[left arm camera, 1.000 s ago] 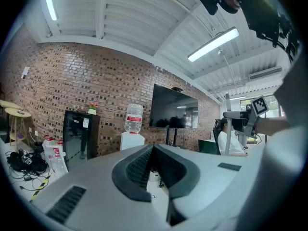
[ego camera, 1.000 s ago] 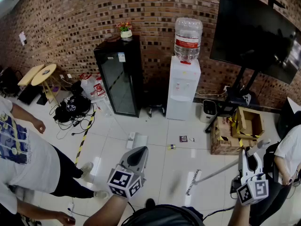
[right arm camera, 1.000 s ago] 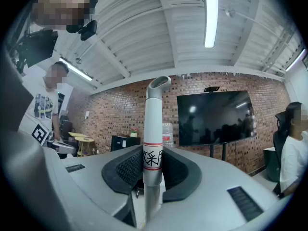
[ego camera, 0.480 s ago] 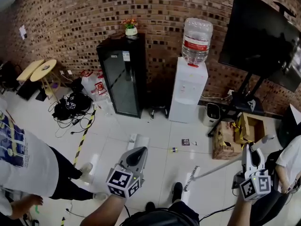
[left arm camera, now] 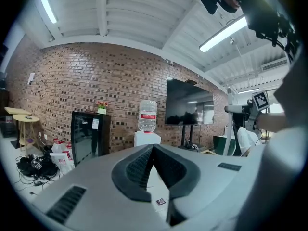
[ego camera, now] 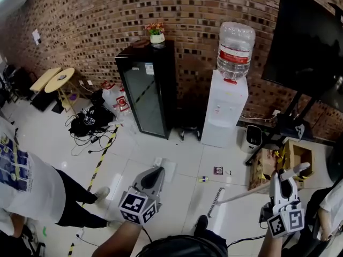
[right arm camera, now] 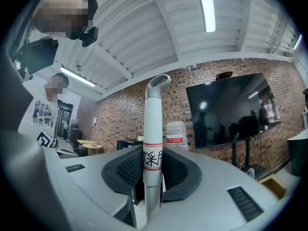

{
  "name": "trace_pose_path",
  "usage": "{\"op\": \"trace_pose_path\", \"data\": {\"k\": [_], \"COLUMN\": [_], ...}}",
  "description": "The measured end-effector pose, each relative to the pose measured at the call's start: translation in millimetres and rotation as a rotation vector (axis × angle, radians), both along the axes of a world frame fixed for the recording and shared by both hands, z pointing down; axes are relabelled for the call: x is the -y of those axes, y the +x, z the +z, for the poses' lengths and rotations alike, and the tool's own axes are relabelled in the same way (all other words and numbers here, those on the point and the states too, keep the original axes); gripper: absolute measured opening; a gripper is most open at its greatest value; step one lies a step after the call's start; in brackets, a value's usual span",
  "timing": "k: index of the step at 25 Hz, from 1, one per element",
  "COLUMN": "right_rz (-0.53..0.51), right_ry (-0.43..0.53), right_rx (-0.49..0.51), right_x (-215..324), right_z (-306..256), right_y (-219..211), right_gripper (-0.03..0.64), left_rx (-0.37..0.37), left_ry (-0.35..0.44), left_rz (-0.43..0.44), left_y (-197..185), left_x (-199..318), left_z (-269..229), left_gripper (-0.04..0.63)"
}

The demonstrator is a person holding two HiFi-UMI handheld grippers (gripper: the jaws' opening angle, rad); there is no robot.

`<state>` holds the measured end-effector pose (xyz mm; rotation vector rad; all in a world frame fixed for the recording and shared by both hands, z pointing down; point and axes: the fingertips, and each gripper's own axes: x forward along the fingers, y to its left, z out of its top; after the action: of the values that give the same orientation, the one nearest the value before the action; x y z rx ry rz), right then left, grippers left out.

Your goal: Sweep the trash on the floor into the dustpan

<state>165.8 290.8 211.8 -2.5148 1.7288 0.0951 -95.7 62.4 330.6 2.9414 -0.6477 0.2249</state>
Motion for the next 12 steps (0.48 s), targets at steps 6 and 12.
{"op": "trace_pose_path", "data": {"k": [6,12], "right_rz": [-0.083,-0.154], "right_ry": [-0.005,-0.02], "right_rx": [0.019,0.032], "right_x": [43.2,73.0], "right_z": [6.2,31.9], "right_y": [61.7,119.0], "right_gripper": [0.106,0.106], "left_rx": [0.024,0.067], "left_ry": [-0.01,-0.012], "left_rz": [-0.038,-0.075], "left_y": [69.3,129.3], "left_x": [21.2,38.7], "left_z": [-5.5,4.9], "left_gripper": [0.009,0.009]}}
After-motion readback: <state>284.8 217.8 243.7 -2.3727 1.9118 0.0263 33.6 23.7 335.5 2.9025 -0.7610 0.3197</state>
